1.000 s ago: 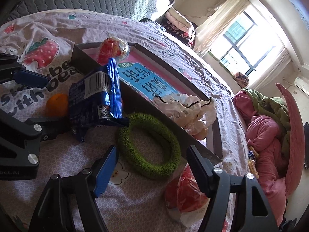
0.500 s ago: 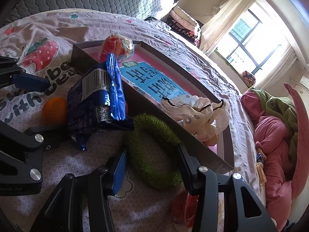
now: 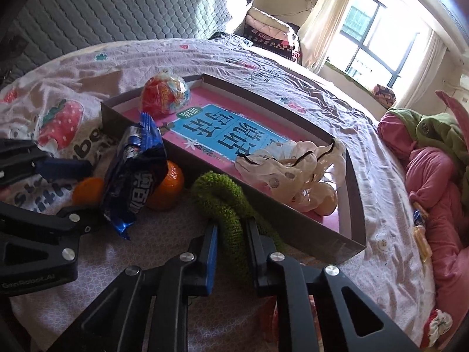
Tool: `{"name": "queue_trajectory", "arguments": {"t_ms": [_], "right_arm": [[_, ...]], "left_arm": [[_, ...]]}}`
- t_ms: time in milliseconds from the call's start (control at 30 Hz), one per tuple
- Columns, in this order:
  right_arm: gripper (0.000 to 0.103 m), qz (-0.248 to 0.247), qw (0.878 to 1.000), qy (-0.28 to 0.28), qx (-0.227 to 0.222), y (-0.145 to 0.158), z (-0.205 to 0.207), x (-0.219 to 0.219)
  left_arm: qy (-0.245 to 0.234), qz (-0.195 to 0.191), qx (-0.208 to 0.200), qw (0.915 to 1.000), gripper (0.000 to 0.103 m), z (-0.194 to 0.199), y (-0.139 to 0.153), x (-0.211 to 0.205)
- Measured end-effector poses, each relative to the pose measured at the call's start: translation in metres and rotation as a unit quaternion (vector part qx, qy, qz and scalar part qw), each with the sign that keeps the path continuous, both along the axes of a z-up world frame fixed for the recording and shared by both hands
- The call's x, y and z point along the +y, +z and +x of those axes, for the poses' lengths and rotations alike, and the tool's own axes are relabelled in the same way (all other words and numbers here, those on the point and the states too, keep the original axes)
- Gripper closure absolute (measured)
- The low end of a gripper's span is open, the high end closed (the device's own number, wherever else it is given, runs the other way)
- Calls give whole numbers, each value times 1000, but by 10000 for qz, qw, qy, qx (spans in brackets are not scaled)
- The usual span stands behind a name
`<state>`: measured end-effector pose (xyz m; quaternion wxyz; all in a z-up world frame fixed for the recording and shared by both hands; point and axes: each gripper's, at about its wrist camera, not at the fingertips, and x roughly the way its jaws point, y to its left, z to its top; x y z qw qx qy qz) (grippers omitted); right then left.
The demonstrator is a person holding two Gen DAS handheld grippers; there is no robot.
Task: Organize objects
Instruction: 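Close left gripper on the orange while right lifts the green ring, then carry the orange with left while right carries the green ring over the tray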
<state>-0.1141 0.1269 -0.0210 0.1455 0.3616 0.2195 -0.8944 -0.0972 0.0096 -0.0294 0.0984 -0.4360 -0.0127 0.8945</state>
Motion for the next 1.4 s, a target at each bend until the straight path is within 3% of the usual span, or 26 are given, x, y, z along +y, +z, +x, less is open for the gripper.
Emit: {"name": "queue_trajectory", "arguments": {"t_ms": [367, 567, 967, 1400], "right_arm": [[87, -435, 9988, 119, 212, 17, 8, 0], [87, -792, 9964, 203, 215, 24, 12, 1], [87, -1221, 9911, 377, 374, 42, 30, 2], [88, -1605, 9824, 284, 908, 72, 43, 22]], "left_arm": [[236, 387, 104, 9989, 66, -6, 10, -18], [287, 579, 363, 9972, 66, -4, 27, -29], [93, 599, 681, 9958, 66, 12, 48, -31], [108, 533, 962, 9939, 66, 16, 61, -29]]}}
